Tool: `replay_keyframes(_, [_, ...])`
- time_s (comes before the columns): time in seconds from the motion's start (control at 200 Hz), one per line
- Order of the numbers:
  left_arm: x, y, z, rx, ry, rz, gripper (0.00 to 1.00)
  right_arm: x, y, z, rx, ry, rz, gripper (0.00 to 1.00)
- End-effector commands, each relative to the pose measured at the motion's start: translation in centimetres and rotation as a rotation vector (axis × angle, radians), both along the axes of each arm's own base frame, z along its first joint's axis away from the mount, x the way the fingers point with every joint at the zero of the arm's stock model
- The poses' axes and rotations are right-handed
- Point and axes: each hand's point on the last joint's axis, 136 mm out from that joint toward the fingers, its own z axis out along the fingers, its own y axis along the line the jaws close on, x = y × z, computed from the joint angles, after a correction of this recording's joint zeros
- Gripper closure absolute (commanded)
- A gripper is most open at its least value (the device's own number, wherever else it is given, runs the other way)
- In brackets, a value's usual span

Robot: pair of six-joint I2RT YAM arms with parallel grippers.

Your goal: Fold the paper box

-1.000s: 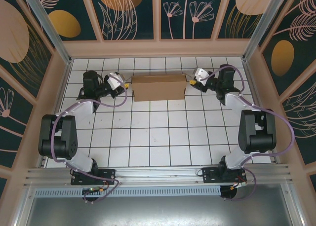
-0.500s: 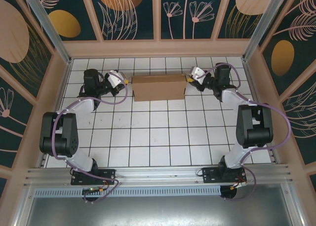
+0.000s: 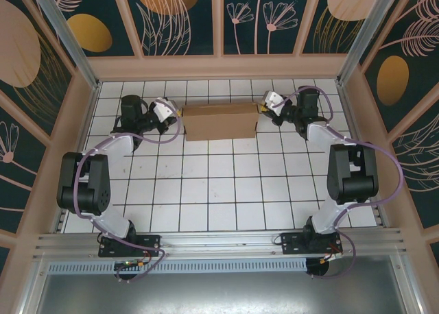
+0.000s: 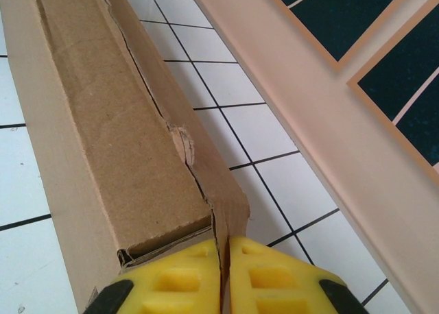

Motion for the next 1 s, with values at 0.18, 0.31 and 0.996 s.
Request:
replay_keyframes(0.18, [1.2,-0.3,2.1,-0.026,-0.013,0.007,1.0,0.4,0.5,1.0,0.035,0.013,-0.006,1.0])
replay_keyframes(0.31, [1.6,-0.4,2.8,-0.065,0.012,0.028,1.0,0.2,0.7,1.5,0.077,0.029,-0.016,1.0])
replay_keyframes(0.996, [3.6,-1.1,3.5,-0.417,0.545,0.32,1.0,0.7,4.4,2.3,0.126,0.257,-0.321,1.0])
